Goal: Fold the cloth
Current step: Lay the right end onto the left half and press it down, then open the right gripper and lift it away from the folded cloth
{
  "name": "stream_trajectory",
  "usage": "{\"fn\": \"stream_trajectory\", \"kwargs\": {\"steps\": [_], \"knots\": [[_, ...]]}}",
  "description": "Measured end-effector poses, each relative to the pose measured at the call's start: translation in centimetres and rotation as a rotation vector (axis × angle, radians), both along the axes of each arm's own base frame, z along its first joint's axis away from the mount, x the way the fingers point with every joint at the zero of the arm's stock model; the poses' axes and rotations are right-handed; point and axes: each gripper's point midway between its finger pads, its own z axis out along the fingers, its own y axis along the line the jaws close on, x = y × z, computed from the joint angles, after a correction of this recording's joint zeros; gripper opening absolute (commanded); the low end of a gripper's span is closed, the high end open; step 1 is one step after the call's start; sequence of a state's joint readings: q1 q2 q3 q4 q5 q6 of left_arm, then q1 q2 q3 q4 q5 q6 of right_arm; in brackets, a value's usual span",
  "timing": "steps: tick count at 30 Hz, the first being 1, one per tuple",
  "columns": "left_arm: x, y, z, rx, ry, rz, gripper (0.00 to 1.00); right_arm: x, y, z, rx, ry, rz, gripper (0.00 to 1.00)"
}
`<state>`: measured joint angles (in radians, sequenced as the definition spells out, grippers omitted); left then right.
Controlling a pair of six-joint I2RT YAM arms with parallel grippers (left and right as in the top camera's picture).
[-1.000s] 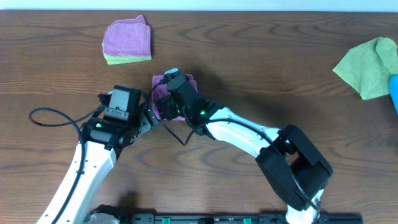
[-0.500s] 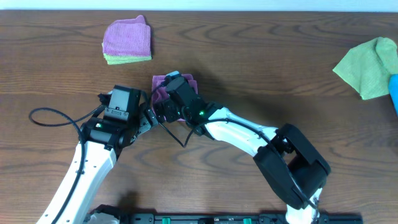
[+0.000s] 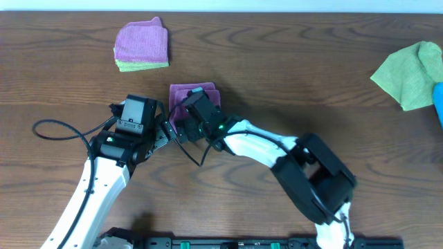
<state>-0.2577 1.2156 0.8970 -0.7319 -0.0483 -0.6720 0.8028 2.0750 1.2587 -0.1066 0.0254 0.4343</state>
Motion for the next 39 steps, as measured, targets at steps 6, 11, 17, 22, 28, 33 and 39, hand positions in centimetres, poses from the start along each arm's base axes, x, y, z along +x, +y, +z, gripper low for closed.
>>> {"fn": "stream_trajectory", "kwargs": {"steps": [6,11,17,22,28,33,39], "knots": [[0.0,0.0,0.1,0.0,-0.004,0.0,0.95,0.2,0.2,0.1,0.0,-0.003,-0.003,0.99],[0.0,0.1,2.0,-0.007,-0.077,-0.015,0.95,0.2,-0.2,1.1,0.003,-0.002,-0.008,0.99],[-0.7,0.4,4.0,-0.014,-0.142,-0.017,0.95,0.1,-1.0,6.8,0.044,-0.053,-0.02,0.99],[-1.9,0.7,3.7,-0.007,-0.108,-0.019,0.95,-0.4,-2.8,9.8,0.014,-0.075,-0.052,0.99],[-1.8,-1.4,3.6,-0.077,-0.099,-0.072,0.95,-1.5,-11.4,12.1,-0.183,-0.053,-0.289,0.99],[-1.0,-4.8,3.2,-0.117,-0.108,-0.175,0.95,-2.6,-20.9,16.4,-0.281,-0.046,-0.48,0.99],[-1.2,-5.7,3.5,-0.11,-0.123,-0.22,0.95,-6.6,-25.6,23.0,-0.257,-0.151,-0.469,0.99]]}}
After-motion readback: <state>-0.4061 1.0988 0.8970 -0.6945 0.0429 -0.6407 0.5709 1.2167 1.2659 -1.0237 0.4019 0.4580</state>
